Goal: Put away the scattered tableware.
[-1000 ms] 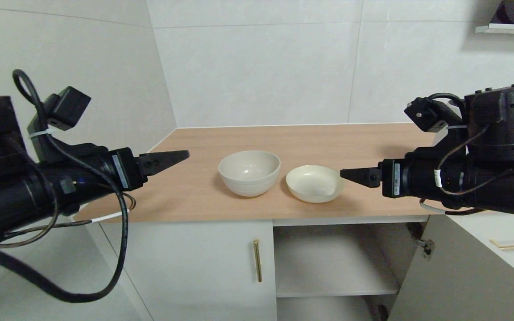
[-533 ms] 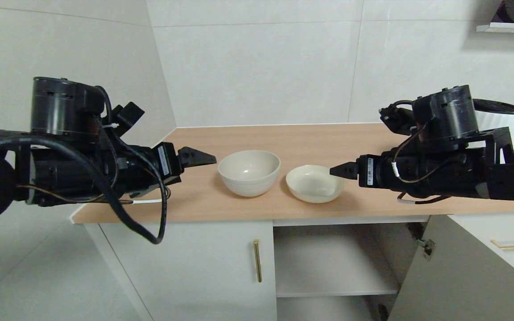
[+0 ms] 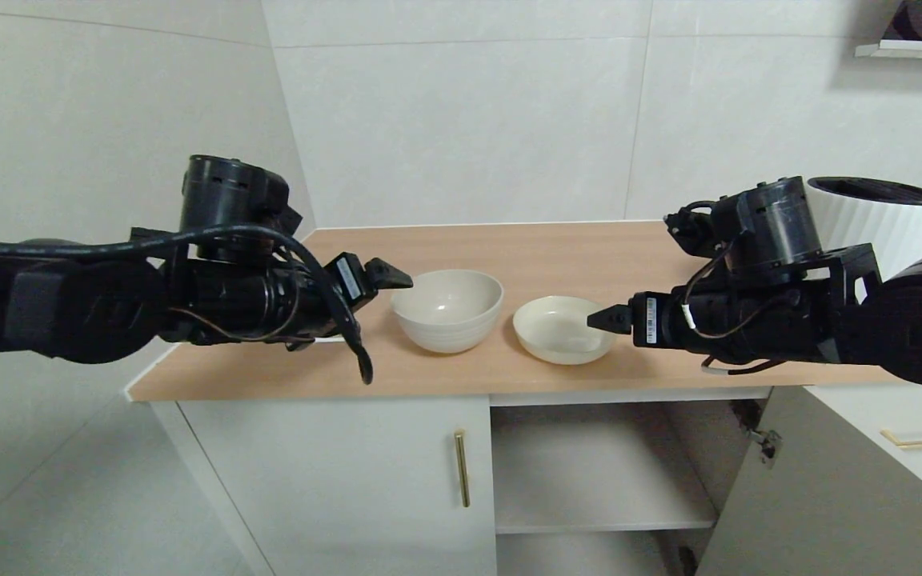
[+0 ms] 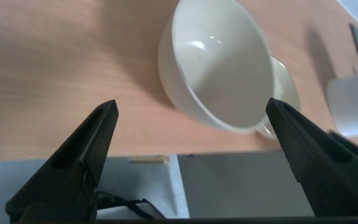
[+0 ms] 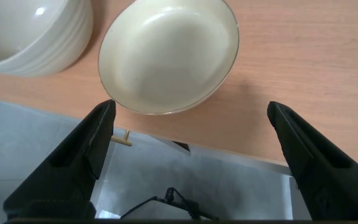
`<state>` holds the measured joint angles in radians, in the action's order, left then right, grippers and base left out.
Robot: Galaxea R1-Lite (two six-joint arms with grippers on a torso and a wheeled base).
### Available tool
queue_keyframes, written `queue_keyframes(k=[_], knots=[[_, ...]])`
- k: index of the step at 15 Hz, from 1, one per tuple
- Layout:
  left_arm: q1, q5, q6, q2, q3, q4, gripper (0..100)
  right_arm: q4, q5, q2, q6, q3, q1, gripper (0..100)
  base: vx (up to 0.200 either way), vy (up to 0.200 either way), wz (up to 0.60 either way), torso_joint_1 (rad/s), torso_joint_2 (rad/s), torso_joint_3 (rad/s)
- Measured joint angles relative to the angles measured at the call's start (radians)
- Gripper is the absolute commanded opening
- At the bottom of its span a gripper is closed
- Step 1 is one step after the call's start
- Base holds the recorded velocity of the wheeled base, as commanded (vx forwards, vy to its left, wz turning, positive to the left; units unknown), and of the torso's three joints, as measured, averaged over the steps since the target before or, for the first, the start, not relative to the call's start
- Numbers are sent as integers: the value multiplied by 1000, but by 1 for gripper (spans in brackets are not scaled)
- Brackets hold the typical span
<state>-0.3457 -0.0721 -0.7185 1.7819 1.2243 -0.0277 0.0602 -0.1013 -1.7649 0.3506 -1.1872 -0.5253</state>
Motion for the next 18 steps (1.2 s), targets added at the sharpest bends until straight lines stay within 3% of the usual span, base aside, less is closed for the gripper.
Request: queue_keyframes(k=[2,6,7,18], knots=[[-16,29,-49,53,36,-1,100,0,0,0,1,2,0,100,0,0,0,0,0,0],[-22,41,-56,101,58,-3,100,0,6,3,1,2,0,100,0,0,0,0,0,0],[-22,41,-56,105,59,-3,0,-1,7,4,1,2,0,100,0,0,0,0,0,0],[-15,40,-54,99,60,-6,0,-6,3,-1,1,-4,0,100,0,0,0,0,0,0]])
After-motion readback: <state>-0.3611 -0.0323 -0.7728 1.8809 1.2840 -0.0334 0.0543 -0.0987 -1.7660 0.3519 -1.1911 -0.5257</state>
